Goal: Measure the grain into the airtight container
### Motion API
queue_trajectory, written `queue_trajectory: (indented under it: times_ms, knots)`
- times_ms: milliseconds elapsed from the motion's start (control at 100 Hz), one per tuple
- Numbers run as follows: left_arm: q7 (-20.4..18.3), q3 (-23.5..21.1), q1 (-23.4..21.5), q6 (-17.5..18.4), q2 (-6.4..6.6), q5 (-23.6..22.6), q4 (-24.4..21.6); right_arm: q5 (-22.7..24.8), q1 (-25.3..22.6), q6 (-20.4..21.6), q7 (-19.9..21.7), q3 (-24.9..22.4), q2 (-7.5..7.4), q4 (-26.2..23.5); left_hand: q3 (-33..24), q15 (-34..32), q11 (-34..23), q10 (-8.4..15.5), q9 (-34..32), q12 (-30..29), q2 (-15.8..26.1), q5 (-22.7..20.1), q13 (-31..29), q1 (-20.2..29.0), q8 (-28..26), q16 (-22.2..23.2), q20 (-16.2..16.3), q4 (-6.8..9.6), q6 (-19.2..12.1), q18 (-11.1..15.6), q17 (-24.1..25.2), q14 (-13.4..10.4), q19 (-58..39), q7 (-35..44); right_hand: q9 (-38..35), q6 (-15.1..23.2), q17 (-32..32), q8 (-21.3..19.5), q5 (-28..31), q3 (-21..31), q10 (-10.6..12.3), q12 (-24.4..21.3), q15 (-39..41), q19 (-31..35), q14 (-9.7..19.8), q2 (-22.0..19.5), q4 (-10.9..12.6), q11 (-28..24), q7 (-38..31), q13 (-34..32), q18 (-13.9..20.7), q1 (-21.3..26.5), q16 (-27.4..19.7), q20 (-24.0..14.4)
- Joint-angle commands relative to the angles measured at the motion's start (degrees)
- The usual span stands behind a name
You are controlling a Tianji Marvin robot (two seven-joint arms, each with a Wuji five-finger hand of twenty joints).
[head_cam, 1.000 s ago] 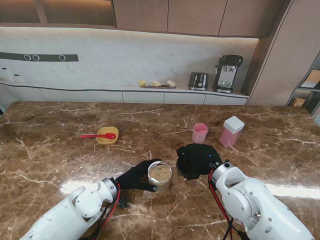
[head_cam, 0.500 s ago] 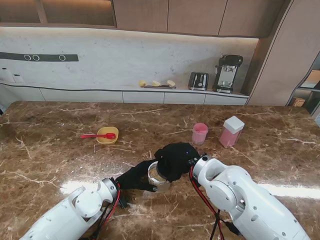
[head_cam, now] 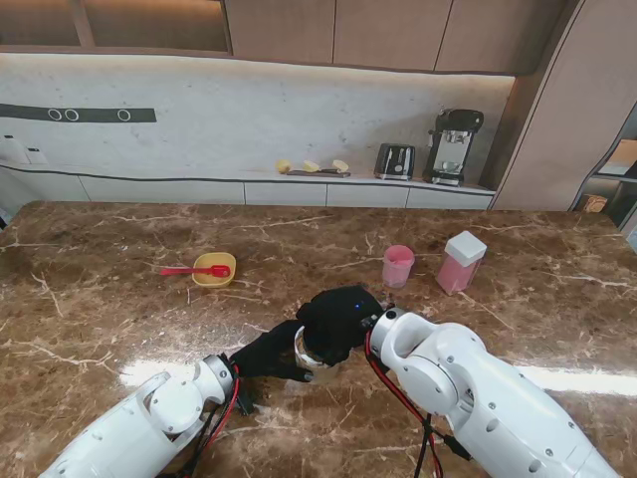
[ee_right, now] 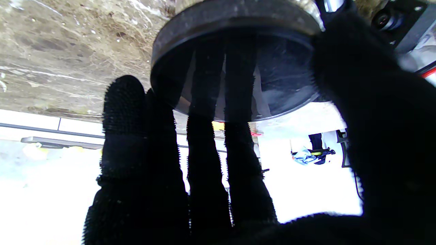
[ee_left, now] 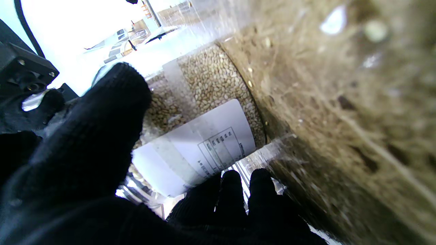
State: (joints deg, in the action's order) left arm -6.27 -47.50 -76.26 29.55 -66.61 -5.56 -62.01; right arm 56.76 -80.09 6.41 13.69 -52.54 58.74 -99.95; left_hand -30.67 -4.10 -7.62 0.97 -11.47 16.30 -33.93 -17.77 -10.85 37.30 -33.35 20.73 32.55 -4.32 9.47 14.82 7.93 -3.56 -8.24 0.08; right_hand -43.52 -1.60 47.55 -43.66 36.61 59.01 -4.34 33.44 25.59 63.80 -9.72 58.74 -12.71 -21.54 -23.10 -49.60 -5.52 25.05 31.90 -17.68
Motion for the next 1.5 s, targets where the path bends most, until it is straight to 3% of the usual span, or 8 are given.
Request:
queue_trajectory:
  times_ms: [0,650,1040,1170,1490]
  knots:
    - [-0.41,0.58,-1.06,-0.54,0.21,-0.35,1.60,-0.25,0.24,-0.58,0.26,0.50,0.35,0.80,1.70,-1.42,-0.39,1.14,-0.42,0.48,1.45,-0.73,-0.20,0.18,0.28,0.89,4.27,1.29,-23.86,-25.99,-4.28,7.42,-9.83,24.01,-2.53,3.82,-1.34,-1.31,2.40,11.41,4.94,0.78,4.30,0.31,7.05,-10.11,8.31,-3.89,-4.59,-3.21,3.06,10.55,1.39,0.72]
    - [-0.30,0.41,-1.34,-0.57,0.23,-0.43,1.47,-0.11,3.64,-1.35,2.60,5.06,0.04,1.81,1.78,-1.50,-0.45,1.12,-0.60,0.51,1.41,-1.07,-0.40,0.14,0.16,0.94,4.35,1.32,-23.71,-26.18,-4.38,7.59,-10.09,24.24,-0.85,3.77,-4.51,-0.01,1.20,10.18,4.93,-1.50,0.87,-1.95,6.62,-11.16,8.22,-1.19,-2.69,-0.58,2.13,9.58,-0.69,0.26]
    - [-0.24,0.19,-1.55,-0.59,0.27,-0.48,1.32,0.97,3.61,-1.38,1.76,5.96,0.02,2.36,1.63,-1.45,-0.39,1.08,-0.78,0.51,1.57,-1.24,-0.46,0.09,0.18,0.90,4.35,1.33,-23.69,-26.19,-4.44,7.53,-10.22,24.20,-1.02,3.63,-4.53,0.53,1.01,8.98,4.77,-2.57,0.10,-2.28,6.74,-11.26,7.90,-0.25,-2.16,-0.79,2.24,8.51,-1.34,-0.28]
    - [-0.17,0.13,-1.59,-0.58,0.28,-0.57,1.29,1.93,2.98,-1.65,0.81,5.90,0.03,2.55,1.69,-1.43,-0.36,1.07,-0.84,0.50,1.52,-1.20,-0.47,0.06,0.20,0.88,4.32,1.32,-23.72,-26.18,-4.41,7.51,-10.22,24.13,-0.84,3.59,-3.90,0.64,0.72,7.13,4.58,-2.66,0.40,-1.86,6.68,-11.33,7.36,-0.41,-2.07,-1.28,2.36,6.59,-1.32,-0.50]
    - [-0.22,0.16,-1.53,-0.41,0.29,-0.53,1.39,5.42,1.80,-2.91,-3.65,5.88,0.29,3.64,1.87,-1.50,-0.39,1.01,-0.85,0.53,1.63,-1.15,-0.54,0.12,0.05,0.91,4.31,1.35,-23.63,-26.22,-4.46,7.65,-10.30,24.24,-2.48,2.43,0.09,3.19,-0.26,-0.15,3.34,-4.00,2.88,1.22,6.11,-17.35,7.59,-0.41,0.47,-6.00,2.88,-3.18,-1.05,-0.14]
